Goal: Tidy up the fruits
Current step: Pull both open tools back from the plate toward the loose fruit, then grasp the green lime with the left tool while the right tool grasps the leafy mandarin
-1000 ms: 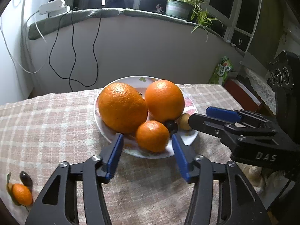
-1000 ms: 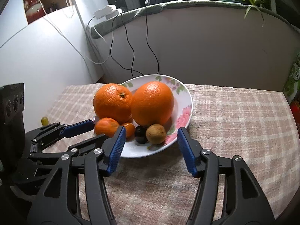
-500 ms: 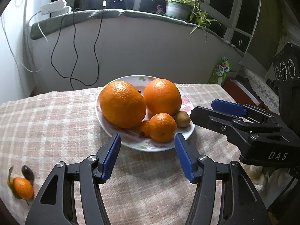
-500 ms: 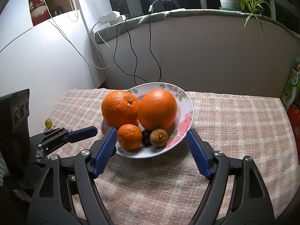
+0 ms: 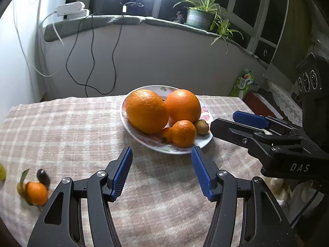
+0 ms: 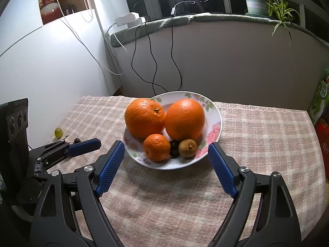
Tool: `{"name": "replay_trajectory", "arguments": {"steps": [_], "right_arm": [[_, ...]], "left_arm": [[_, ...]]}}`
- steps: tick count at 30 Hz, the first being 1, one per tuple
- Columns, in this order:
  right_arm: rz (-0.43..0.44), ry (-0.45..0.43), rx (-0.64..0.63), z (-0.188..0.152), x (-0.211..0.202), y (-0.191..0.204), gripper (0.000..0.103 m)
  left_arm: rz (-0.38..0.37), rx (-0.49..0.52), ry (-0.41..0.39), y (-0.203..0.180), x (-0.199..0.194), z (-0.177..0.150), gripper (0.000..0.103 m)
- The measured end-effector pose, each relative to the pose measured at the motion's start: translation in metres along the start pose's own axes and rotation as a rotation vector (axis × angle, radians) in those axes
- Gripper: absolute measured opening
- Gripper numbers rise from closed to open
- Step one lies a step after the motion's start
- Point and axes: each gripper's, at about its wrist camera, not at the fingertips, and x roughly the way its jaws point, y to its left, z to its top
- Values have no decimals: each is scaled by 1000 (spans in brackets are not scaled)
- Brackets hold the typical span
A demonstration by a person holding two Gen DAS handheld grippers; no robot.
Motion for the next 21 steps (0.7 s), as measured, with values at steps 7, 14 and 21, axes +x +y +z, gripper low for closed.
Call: {"name": "replay_trajectory", "arguments": {"steps": [7, 14, 21], "right_arm": [[32, 4, -23, 0, -3, 18, 86], [82, 13, -74, -2, -1, 48, 86], [140, 34, -139, -8, 9, 83, 86]], "left_arm": [[20, -23, -20, 16, -22, -8, 59], [64, -57, -53, 46, -50, -19, 59], [126, -122, -67, 91, -79, -41, 59]]}}
